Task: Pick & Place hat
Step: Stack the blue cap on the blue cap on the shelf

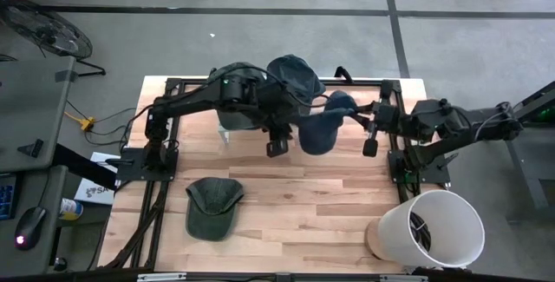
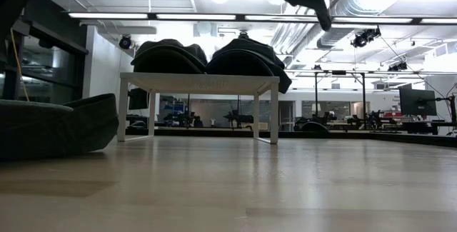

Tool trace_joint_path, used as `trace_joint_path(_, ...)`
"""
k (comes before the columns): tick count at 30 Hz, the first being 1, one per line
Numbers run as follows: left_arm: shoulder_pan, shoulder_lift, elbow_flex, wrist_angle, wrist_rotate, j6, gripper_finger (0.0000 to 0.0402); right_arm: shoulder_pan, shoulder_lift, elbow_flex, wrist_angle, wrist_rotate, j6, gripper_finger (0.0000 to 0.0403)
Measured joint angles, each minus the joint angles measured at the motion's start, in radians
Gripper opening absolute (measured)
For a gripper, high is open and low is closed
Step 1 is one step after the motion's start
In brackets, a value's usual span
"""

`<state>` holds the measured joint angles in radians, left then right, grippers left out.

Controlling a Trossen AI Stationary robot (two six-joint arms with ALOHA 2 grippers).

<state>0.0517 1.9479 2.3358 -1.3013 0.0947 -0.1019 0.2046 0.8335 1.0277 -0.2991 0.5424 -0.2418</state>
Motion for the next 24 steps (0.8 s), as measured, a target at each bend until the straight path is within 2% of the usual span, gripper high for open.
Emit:
trace_joint_path(6, 0.000, -0.073, 0.009, -0.060, -0.167, -0.007, 0.0098, -0.055, 0.094, 0.140, -0.065, -0.047, -0.005, 0.0010)
trace_joint_path(11, 0.000, -0.131, 0.020, -0.113, -0.355, -0.011, 0.0099, -0.128, 0.199, 0.240, -0.068, -0.092, 0.023, 0.0010)
trace_joint_path(19, 0.000, -0.234, 0.020, -0.149, -0.713, 0.042, 0.0099, -0.246, 0.384, 0.398, -0.071, -0.099, 0.143, 0.0010)
trace_joint_path(24, 0.000, -0.293, 0.021, -0.146, -0.854, 0.128, 0.0099, -0.309, 0.490, 0.475, -0.079, -0.126, 0.242, 0.0010)
